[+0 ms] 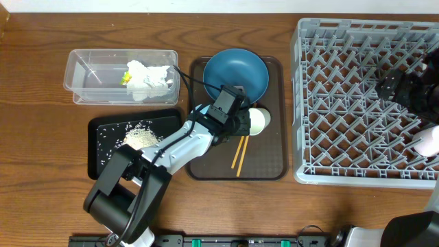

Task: Sort waste into correct bins and load items into the dishwasher rack
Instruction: 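Grasp the cream cup with the left gripper and lift it, then hand the cream cup from the left gripper to the right gripper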

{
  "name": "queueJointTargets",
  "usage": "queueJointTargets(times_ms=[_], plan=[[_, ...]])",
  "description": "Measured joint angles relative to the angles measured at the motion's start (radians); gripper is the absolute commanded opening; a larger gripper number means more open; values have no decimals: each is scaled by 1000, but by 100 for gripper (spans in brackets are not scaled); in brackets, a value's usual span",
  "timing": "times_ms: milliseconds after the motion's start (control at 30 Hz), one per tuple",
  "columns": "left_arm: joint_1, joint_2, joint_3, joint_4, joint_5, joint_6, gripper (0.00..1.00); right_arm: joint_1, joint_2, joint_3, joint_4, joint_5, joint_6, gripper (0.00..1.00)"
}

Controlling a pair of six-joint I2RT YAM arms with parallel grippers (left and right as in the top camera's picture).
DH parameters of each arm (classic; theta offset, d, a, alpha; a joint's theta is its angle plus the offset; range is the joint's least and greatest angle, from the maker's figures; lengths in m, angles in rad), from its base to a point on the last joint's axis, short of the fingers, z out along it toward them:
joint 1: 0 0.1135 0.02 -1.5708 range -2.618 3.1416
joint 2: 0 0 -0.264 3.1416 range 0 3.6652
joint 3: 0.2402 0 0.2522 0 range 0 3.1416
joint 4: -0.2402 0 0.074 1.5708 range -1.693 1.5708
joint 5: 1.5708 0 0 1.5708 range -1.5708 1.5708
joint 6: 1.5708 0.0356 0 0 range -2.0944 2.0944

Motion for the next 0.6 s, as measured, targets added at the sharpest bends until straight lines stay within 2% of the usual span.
queueJointTargets(times_ms=[200,333,400,600], plan=[[29,-80,0,-42,38,1,6,0,0,0,-21,-5,-23,99],[111,-213,0,-77,119,0,6,0,0,0,-50,-58,-74,99],[171,-258,0,-68,202,-7,6,0,0,-1,-57,-107,-101,99],[352,-270,2,37,590,-49,6,49,0,-71,-39,-304,-222,99]])
